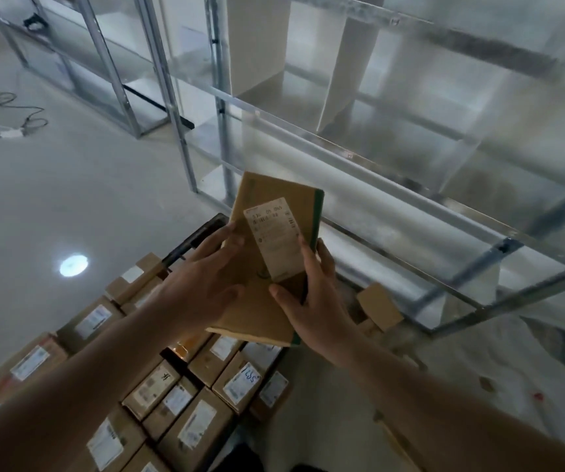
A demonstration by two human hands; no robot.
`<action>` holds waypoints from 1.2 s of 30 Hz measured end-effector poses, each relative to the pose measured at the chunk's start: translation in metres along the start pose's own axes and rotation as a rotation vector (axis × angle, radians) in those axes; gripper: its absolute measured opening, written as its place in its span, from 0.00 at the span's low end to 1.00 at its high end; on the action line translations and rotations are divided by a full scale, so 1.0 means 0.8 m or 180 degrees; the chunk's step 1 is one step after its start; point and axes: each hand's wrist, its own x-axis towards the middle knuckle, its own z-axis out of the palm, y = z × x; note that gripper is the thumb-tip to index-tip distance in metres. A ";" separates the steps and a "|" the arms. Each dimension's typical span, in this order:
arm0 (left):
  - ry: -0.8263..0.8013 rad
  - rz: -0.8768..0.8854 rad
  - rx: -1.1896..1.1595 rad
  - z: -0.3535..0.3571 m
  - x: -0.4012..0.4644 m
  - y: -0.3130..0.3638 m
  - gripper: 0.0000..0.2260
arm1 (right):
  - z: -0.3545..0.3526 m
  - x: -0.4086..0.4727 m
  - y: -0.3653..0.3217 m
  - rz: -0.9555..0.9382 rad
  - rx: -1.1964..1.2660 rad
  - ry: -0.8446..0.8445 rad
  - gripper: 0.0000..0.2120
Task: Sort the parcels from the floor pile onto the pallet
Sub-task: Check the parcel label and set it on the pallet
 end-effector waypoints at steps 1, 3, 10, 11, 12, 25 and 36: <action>-0.0019 -0.0017 -0.0062 0.001 0.013 -0.010 0.34 | 0.008 0.011 0.006 0.0020 0.0018 -0.0027 0.44; -0.0074 -0.0079 -0.0148 0.005 0.037 -0.029 0.34 | 0.023 0.033 0.017 0.0124 0.0023 -0.0074 0.44; -0.0136 -0.0385 -0.0280 0.013 0.122 -0.077 0.36 | 0.050 0.127 0.040 0.0312 0.0244 -0.0377 0.44; -0.0084 -0.0548 -0.0255 0.016 0.139 -0.084 0.36 | 0.052 0.145 0.046 0.0282 0.0253 -0.0406 0.44; -0.0060 -0.0751 -0.0279 0.020 0.158 -0.091 0.37 | 0.055 0.165 0.053 0.0262 0.0253 -0.0449 0.44; 0.0468 -0.1684 -0.1181 0.241 0.461 -0.306 0.37 | 0.208 0.456 0.337 0.0201 0.0673 -0.0824 0.45; 0.1347 -0.1949 -0.1604 0.396 0.637 -0.454 0.35 | 0.312 0.688 0.540 -0.0107 0.0543 -0.0987 0.44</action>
